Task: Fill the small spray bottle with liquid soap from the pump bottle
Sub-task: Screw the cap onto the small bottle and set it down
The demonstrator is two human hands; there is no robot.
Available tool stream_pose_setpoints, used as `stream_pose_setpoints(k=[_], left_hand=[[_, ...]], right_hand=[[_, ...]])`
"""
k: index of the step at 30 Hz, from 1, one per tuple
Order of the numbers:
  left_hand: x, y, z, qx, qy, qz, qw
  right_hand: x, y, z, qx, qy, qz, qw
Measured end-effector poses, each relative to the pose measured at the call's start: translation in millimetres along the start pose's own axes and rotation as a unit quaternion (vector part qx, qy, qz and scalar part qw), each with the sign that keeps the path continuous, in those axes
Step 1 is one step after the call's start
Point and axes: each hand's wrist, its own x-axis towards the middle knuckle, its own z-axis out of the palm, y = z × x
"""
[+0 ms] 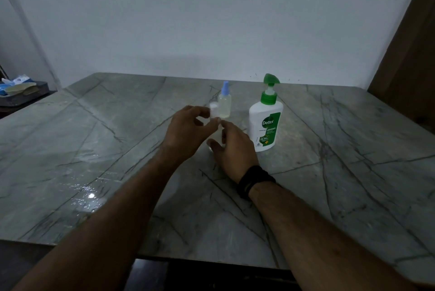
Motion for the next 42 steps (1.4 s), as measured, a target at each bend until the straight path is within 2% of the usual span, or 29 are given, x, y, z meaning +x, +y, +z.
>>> stream_pose_setpoints(k=[8, 14, 18, 20, 25, 28, 33, 37, 42], left_hand=[[2, -8, 8, -0.01, -0.016, 0.015, 1.0], [-6, -13, 21, -0.058, -0.014, 0.02, 0.998], [-5, -17, 20, -0.121, 0.018, -0.015, 0.992], [-5, -19, 19, -0.14, 0.023, -0.007, 0.99], [-6, -19, 17, -0.114, 0.004, 0.032, 0.993], [-5, -18, 19, -0.113, -0.005, 0.026, 0.993], [-6, -17, 20, -0.125, 0.031, 0.017, 0.991], [-5, -19, 17, -0.092, -0.008, 0.044, 0.995], [-6, -21, 19, -0.125, -0.016, 0.025, 0.992]], right_hand=[[1, 0, 1, -0.002, -0.004, 0.004, 1.0], [0, 1, 2, -0.007, 0.01, 0.001, 1.0], [0, 0, 1, 0.001, 0.008, 0.006, 1.0], [-1, -1, 0, 0.001, 0.006, 0.004, 1.0], [-1, -3, -1, -0.007, 0.001, 0.007, 1.0], [-2, -3, -1, -0.007, 0.002, 0.006, 1.0], [-1, -3, -1, -0.016, 0.002, 0.014, 1.0], [-1, -4, -2, -0.007, -0.003, 0.008, 1.0], [-2, -4, -2, -0.007, 0.003, 0.003, 1.0]])
